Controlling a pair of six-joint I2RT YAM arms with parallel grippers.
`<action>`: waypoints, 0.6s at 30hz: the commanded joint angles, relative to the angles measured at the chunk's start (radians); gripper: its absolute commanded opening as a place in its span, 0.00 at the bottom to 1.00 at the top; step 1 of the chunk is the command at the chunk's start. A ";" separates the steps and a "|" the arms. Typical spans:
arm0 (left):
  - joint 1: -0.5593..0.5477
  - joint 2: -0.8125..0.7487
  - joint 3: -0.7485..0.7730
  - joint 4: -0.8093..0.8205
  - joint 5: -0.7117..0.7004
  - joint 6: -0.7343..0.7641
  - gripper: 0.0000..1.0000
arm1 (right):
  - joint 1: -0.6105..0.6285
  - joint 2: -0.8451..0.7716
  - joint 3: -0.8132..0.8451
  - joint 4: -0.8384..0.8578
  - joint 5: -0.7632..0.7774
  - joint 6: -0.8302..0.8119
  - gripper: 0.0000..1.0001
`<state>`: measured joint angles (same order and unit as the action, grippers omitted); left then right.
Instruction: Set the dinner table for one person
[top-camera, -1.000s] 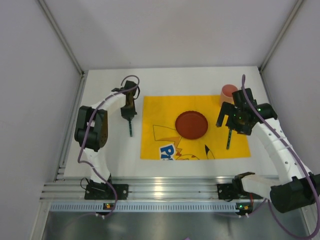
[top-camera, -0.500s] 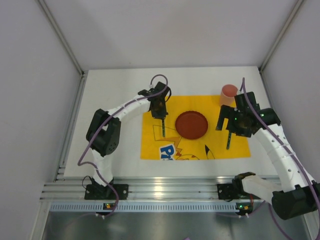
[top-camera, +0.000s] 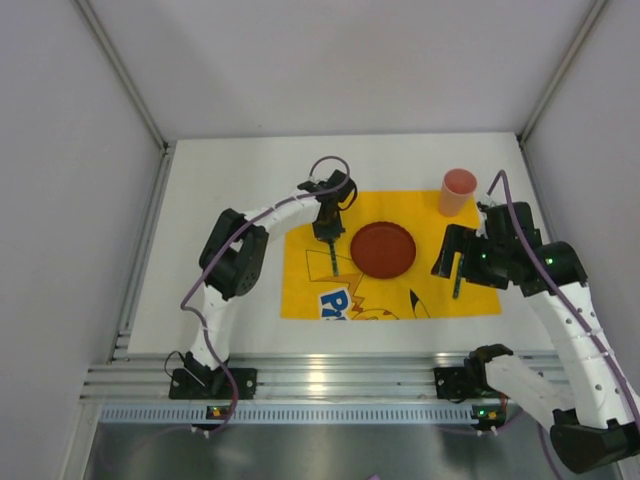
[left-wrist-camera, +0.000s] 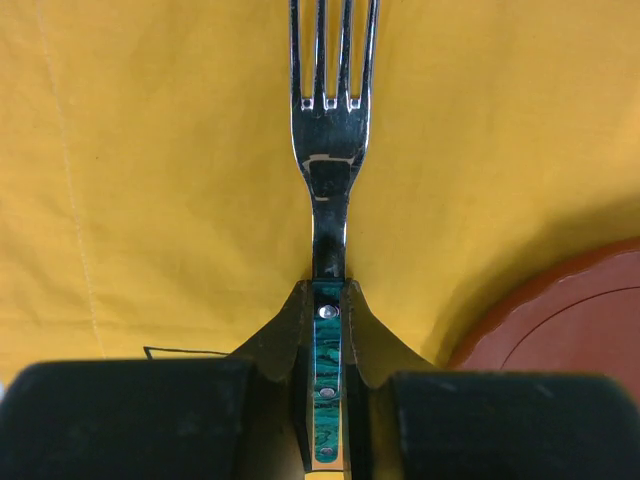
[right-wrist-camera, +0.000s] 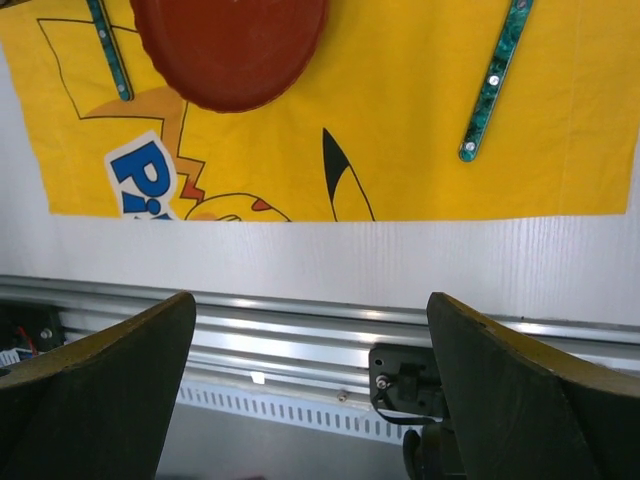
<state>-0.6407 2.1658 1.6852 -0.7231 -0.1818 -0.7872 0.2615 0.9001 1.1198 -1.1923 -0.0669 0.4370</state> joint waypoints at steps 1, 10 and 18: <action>-0.033 -0.018 0.007 -0.061 -0.080 -0.015 0.00 | 0.028 -0.041 -0.009 0.003 -0.030 -0.011 1.00; -0.088 -0.078 -0.039 -0.139 -0.171 -0.050 0.00 | 0.122 -0.090 0.003 -0.018 0.030 -0.030 1.00; -0.090 -0.164 -0.139 -0.144 -0.209 -0.075 0.00 | 0.125 -0.159 -0.048 -0.021 0.044 -0.023 1.00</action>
<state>-0.7319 2.0830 1.5723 -0.8333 -0.3492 -0.8402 0.3737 0.7681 1.0878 -1.2057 -0.0452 0.4194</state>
